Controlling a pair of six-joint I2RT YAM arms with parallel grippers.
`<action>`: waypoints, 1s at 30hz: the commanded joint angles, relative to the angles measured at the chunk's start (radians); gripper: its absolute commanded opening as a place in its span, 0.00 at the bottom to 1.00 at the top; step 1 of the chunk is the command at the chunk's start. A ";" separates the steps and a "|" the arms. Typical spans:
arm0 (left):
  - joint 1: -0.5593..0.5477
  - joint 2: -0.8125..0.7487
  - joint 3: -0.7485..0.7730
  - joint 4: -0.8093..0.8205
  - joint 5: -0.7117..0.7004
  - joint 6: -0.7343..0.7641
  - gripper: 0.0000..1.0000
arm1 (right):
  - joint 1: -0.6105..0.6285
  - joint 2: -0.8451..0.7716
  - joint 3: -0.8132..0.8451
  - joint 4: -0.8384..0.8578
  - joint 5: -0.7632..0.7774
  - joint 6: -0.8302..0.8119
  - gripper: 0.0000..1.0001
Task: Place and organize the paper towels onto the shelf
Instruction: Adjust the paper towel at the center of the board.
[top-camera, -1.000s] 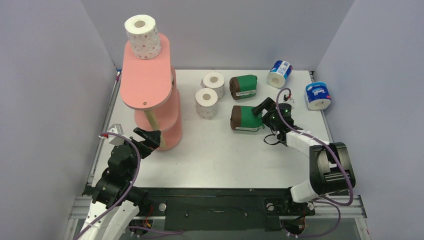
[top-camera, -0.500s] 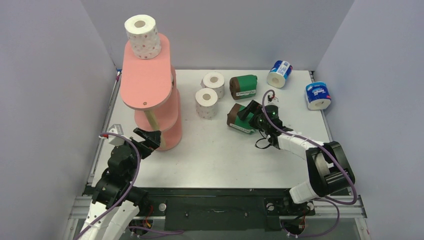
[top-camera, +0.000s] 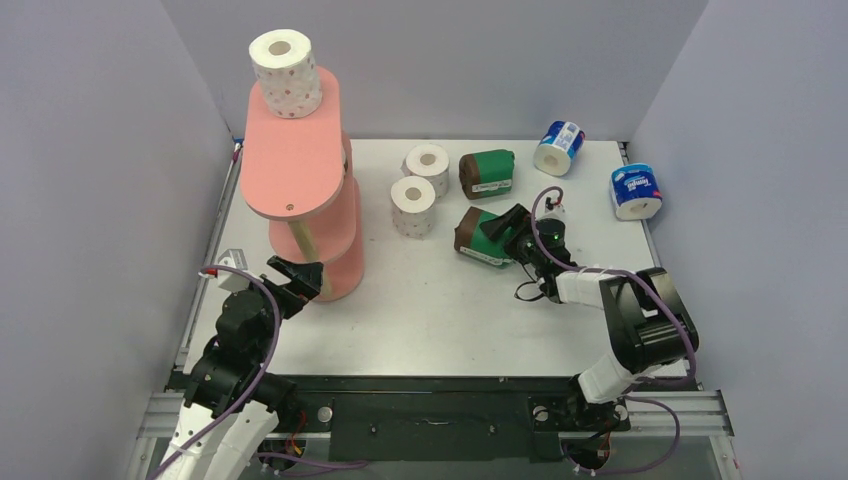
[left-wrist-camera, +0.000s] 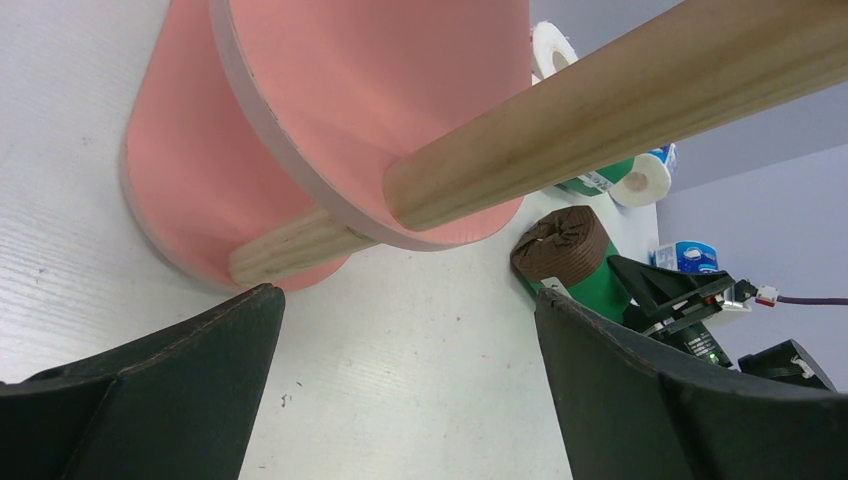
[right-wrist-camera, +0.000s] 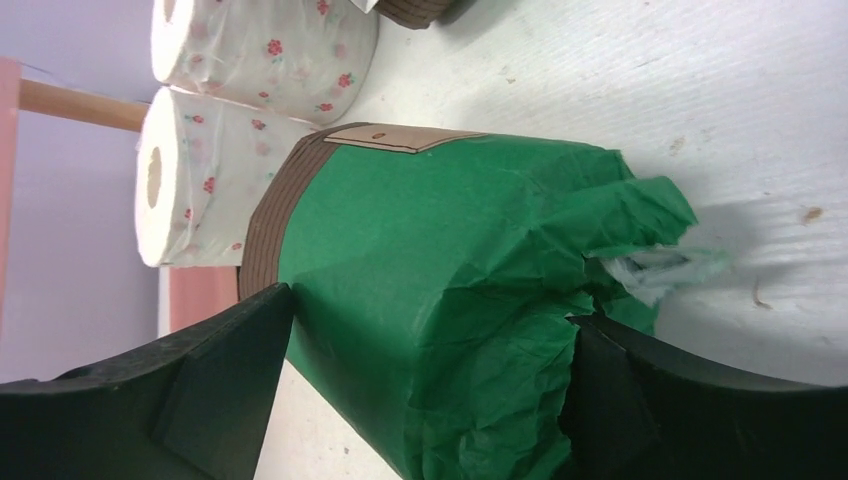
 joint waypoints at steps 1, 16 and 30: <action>-0.006 0.005 0.000 0.009 0.007 -0.010 0.96 | -0.013 0.041 -0.016 0.214 -0.068 0.054 0.82; -0.006 -0.014 -0.002 -0.008 -0.003 -0.016 0.96 | -0.041 0.088 -0.084 0.476 -0.146 0.158 0.40; -0.006 -0.020 0.012 -0.024 -0.014 -0.008 0.96 | 0.073 -0.216 0.003 -0.070 -0.005 -0.108 0.21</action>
